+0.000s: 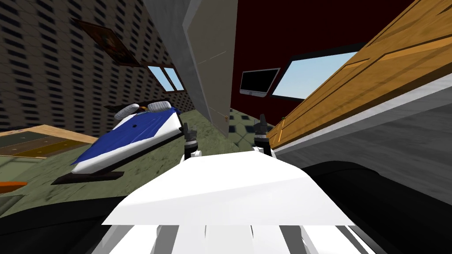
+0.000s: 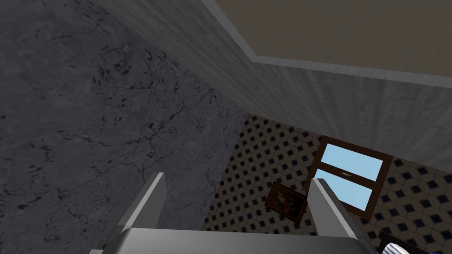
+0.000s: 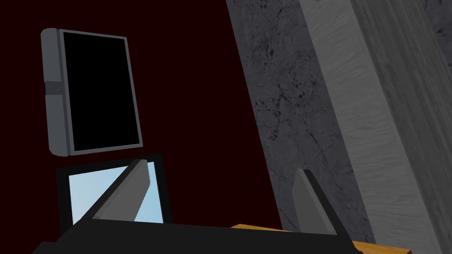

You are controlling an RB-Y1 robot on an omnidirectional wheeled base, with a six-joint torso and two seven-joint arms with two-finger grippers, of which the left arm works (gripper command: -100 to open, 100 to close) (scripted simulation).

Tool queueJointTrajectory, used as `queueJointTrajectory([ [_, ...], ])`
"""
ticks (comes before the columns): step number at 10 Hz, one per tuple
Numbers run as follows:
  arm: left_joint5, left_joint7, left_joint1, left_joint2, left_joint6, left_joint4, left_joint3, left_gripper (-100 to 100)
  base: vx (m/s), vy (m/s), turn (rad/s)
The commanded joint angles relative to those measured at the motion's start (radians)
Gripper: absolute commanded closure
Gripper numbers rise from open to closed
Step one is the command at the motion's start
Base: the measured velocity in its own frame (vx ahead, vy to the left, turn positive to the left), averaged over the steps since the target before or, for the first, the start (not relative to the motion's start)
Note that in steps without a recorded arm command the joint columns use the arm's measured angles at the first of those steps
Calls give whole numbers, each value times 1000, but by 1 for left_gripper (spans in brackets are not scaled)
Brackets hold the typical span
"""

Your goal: Push the door open

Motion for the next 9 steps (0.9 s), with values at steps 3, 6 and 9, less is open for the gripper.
queueJointTrajectory([
  [3, -20, 16, -55, 12, -11, 112, -16, -100, 87, 39, -123],
  [6, -32, 25, -85, 17, -20, 188, -26, -100, 76, 49, -101],
  [9, -45, 33, -116, 21, -29, 258, -36, -100, 61, 29, -89],
])
